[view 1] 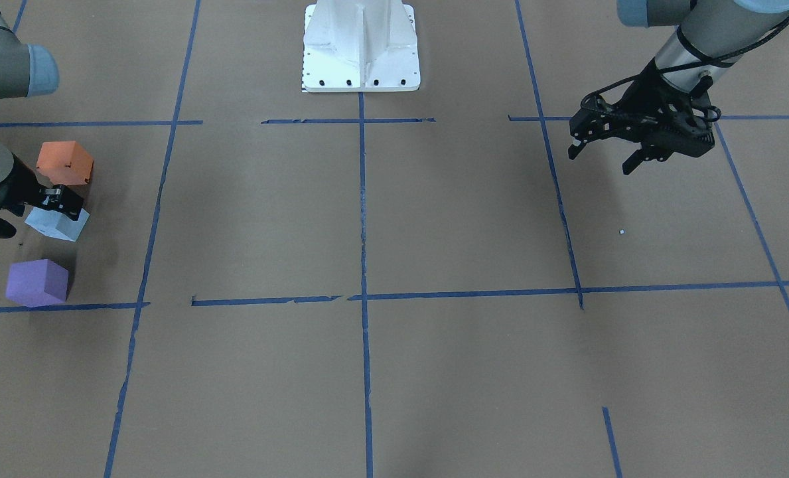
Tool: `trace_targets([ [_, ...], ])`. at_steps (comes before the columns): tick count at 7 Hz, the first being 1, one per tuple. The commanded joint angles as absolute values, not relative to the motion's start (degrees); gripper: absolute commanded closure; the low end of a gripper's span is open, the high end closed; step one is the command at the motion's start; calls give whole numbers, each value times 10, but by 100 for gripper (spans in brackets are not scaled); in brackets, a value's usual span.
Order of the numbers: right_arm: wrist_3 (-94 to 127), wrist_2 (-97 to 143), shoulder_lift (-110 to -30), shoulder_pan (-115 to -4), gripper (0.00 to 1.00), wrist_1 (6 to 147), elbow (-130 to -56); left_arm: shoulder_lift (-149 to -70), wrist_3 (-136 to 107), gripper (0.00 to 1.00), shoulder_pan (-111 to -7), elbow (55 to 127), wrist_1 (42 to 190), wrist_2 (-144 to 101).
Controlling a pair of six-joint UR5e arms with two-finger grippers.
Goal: Place blue block between orange and purple blocks
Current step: 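Lower the cube, open the right gripper and lift away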
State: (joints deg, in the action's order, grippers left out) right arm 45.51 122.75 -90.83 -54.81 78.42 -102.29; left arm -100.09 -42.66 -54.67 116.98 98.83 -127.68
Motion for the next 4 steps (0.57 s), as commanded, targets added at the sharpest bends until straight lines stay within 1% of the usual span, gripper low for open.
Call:
trace_targets([
  [1, 367, 1249, -952, -624, 0, 777, -1072, -974, -389, 0, -559, 1169, 991, -1276],
  [2, 280, 1302, -968, -684, 0, 783, -1067, -943, -323, 0, -582, 1169, 990, -1277],
  [3, 200, 1336, -995, -762, 0, 785, -1064, -897, -216, 0, -618, 1165, 988, -1281],
  [4, 119, 1369, -1018, -828, 0, 786, -1059, -863, -87, 0, -675, 1147, 984, -1283],
])
